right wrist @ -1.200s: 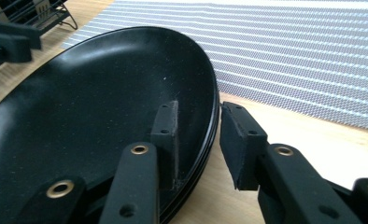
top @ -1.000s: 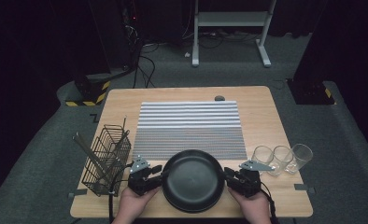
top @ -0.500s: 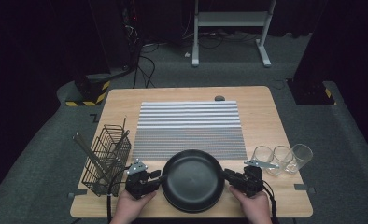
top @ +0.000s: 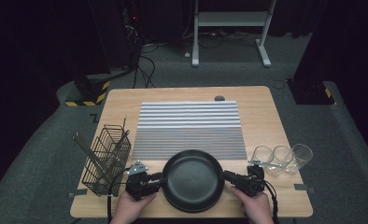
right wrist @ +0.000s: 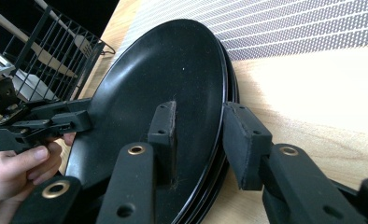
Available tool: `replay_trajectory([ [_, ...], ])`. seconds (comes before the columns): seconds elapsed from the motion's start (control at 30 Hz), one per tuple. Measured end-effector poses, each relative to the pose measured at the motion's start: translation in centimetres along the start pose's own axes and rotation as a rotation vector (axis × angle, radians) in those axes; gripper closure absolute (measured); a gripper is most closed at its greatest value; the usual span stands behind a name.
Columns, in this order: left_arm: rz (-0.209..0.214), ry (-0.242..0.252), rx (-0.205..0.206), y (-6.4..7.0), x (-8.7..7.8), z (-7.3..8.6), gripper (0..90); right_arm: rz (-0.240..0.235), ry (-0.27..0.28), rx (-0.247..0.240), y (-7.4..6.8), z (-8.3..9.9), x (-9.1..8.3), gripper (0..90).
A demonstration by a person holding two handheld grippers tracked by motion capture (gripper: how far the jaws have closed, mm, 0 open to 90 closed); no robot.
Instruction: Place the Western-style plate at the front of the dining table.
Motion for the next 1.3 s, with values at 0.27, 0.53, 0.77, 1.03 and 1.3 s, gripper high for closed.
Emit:
replay_trajectory([
  [0.27, 0.009, -0.01, -0.008, 0.01, -0.01, 0.04, 57.8, -0.021, -0.013, 0.036, 0.13, 0.0, -0.06, 63.1],
  [0.53, 0.01, -0.012, -0.012, -0.01, -0.08, 0.04, 56.9, -0.012, -0.024, 0.056, 0.12, 0.08, -0.06, 66.6],
  [0.77, 0.001, -0.019, -0.014, 0.03, -0.14, -0.01, 56.7, 0.003, -0.021, 0.061, -0.06, 0.06, 0.07, 67.7],
  [1.03, -0.021, -0.023, -0.014, 0.04, -0.23, -0.08, 56.9, 0.026, -0.015, 0.042, -0.41, 0.02, 0.47, 68.3],
  [1.3, -0.031, -0.026, -0.012, 0.12, -0.19, -0.11, 57.2, 0.034, -0.004, 0.044, -0.48, -0.1, 0.71, 68.9],
])
Point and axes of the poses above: each handheld gripper's, and its own axes: x roughly forward along the jaws, z roughly out of its underside, y roughly to its right, the point moved 3 cm from there along x, roughly forward along the jaws, and after that the axes turned 3 degrees about y, right-handed, at the moved point
